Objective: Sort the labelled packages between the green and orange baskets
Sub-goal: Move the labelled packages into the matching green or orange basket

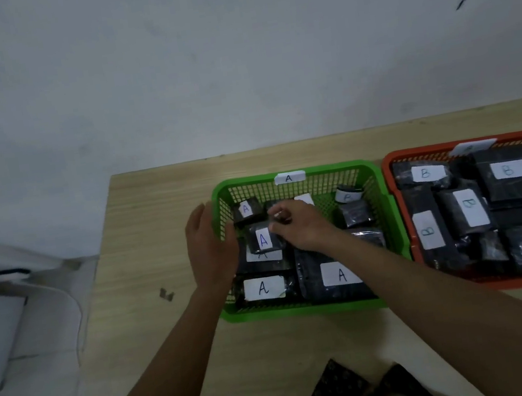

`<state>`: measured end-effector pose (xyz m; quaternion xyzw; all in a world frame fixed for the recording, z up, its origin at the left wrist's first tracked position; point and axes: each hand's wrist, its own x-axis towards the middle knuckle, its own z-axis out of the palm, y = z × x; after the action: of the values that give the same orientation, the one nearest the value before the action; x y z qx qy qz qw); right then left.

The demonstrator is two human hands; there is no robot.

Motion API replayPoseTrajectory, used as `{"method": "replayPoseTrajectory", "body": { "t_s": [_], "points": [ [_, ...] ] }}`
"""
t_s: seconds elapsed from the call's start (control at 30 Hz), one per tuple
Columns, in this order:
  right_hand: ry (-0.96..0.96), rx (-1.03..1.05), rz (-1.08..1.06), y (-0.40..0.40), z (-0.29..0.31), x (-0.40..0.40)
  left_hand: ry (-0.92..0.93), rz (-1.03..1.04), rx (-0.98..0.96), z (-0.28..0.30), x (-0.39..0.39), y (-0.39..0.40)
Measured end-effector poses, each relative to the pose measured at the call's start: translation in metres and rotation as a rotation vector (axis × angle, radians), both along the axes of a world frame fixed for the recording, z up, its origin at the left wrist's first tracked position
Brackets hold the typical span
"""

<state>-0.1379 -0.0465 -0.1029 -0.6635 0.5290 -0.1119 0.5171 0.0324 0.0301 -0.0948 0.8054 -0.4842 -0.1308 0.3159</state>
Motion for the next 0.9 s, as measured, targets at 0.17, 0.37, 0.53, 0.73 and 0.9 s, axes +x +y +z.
{"method": "replayPoseTrajectory", "body": {
  "t_s": [0.17, 0.37, 0.53, 0.73, 0.9],
  "points": [
    [0.066, -0.023, 0.058, 0.011, -0.011, 0.022, 0.235, 0.100, 0.147, -0.020, 0.004, 0.006],
    [0.135, -0.057, 0.138, 0.016, -0.012, 0.018, 0.171, 0.110, 0.064, -0.022, 0.004, 0.008],
    [0.342, -0.404, 0.085, 0.003, 0.003, -0.026, 0.149, 0.117, 0.019, -0.025, 0.002, 0.009],
    [0.750, -0.320, 0.157, -0.010, 0.013, -0.084, 0.115, 0.135, 0.024, -0.028, -0.001, 0.009],
    [0.762, -0.295, 0.223, -0.015, 0.015, -0.088, 0.112, 0.114, 0.061, -0.026, -0.003, 0.008]
  ]
}}
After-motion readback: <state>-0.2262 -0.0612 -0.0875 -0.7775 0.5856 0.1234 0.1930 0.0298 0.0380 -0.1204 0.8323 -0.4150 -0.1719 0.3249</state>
